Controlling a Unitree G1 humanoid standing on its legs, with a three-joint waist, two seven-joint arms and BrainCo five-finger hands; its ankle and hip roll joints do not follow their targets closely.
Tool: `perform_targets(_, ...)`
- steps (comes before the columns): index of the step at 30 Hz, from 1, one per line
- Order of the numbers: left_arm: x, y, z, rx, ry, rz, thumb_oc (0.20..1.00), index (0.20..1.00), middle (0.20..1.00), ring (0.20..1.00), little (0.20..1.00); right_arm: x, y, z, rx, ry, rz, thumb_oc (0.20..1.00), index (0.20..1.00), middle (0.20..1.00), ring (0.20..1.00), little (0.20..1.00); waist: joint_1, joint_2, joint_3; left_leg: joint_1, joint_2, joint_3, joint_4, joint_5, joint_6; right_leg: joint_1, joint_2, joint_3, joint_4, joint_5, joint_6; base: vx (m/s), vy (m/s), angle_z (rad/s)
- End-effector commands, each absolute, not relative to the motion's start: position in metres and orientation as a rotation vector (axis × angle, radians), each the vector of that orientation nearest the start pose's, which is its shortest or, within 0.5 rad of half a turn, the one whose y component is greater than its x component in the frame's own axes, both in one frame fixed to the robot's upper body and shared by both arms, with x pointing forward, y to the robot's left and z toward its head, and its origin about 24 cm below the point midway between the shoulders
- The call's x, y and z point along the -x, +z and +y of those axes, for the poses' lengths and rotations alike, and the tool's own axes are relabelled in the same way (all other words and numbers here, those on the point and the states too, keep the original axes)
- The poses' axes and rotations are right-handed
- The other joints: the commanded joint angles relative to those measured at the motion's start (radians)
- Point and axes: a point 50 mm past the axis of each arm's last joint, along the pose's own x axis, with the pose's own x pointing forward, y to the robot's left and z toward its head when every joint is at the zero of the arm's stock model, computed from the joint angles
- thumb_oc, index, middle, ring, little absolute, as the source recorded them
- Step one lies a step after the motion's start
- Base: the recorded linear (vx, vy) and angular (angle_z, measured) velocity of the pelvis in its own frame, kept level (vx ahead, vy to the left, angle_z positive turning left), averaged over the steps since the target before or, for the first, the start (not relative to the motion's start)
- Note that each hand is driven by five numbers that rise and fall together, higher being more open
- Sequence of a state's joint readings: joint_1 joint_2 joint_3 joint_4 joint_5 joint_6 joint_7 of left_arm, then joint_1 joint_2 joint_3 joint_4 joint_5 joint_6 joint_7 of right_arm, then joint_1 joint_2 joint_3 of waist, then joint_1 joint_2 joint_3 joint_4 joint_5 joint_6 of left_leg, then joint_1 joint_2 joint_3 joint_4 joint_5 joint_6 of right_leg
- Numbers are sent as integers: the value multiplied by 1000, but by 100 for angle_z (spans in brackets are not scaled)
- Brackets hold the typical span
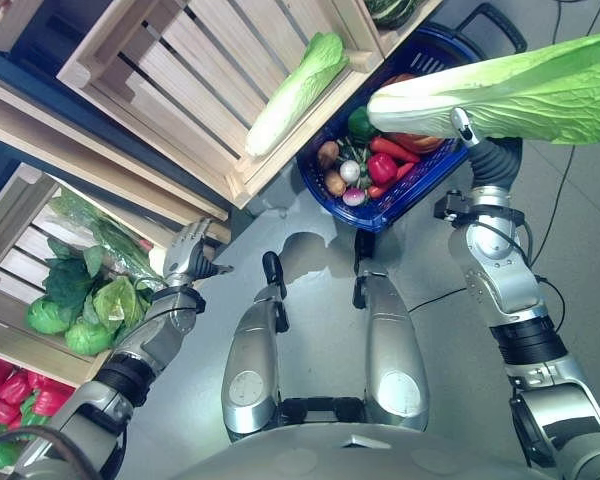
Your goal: Pick up fruits and vegetables into the basket
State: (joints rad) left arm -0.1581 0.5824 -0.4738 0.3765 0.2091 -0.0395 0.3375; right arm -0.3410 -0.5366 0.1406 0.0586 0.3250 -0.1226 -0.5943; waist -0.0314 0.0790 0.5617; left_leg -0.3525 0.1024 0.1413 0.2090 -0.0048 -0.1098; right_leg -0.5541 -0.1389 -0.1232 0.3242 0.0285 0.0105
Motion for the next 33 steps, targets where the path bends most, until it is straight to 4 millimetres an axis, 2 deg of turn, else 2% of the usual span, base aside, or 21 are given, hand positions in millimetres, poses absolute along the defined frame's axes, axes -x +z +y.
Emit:
perform_targets(1, -241, -2, 202, -713, -149, 86, 1000, 1000, 1000, 1000, 1000, -298, 159, -242, 189, -529, -473, 200, 200, 200, 200, 200, 0, 35, -42, -125, -35, 23, 82, -48, 63, -5, -22, -51, 101, -150, 57, -28, -6, 7)
perform_targets(7, -240, 2, 198, -591, -173, 66, 1000, 1000, 1000, 1000, 1000, -315, 152, -274, 230, -625, -354, 200, 200, 200, 200, 200, 32, 71, -42, -212, -45, 21, 110, -41, 66, -96, -30, -68, 157, -164, 45, -20, -36, 12)
perform_targets(8, -239, 1, 197, -566, -176, 64, 1000, 1000, 1000, 1000, 1000, -318, 149, -280, 231, -634, -328, 200, 200, 200, 200, 200, 39, 78, -42, -206, -50, 10, 122, -66, 59, -93, -31, -58, 178, -196, 52, 54, -46, 15)
perform_targets(15, -239, -1, 195, -423, -119, 68, 1000, 1000, 1000, 1000, 1000, -341, 140, -307, 87, -675, -158, 200, 200, 200, 200, 200, 85, 123, -42, -303, -62, 4, 161, -66, 64, -203, -36, -71, 254, -220, 34, -5, -49, 12)
perform_targets(19, -239, -6, 200, -397, -71, 96, 1000, 1000, 1000, 1000, 1000, -351, 146, -318, 70, -680, -114, 200, 200, 200, 200, 200, 110, 150, -42, -356, -70, -2, 181, -63, 68, -267, -45, -73, 298, -228, 22, -3, -36, 9)
perform_targets(25, -235, -8, 207, -356, -36, 125, 1000, 1000, 1000, 1000, 1000, -355, 158, -333, 10, -647, -88, 200, 200, 200, 200, 200, 137, 181, -42, -414, -79, -14, 203, -62, 79, -351, -59, -68, 361, -247, 10, 7, -20, 13)
perform_targets(31, -232, -6, 213, -339, -31, 114, 1000, 1000, 1000, 1000, 1000, -357, 155, -344, -78, -609, -6, 200, 200, 200, 200, 200, 156, 201, -42, -461, -86, -26, 223, -62, 88, -410, -66, -60, 399, -255, 3, 4, -23, 9)
perform_targets(33, -232, -2, 214, -343, -32, 91, 1000, 1000, 1000, 1000, 1000, -355, 147, -350, -122, -588, 50, 200, 200, 200, 200, 200, 166, 211, -42, -477, -86, -29, 226, -60, 91, -430, -69, -58, 412, -258, 0, 7, -20, 4)
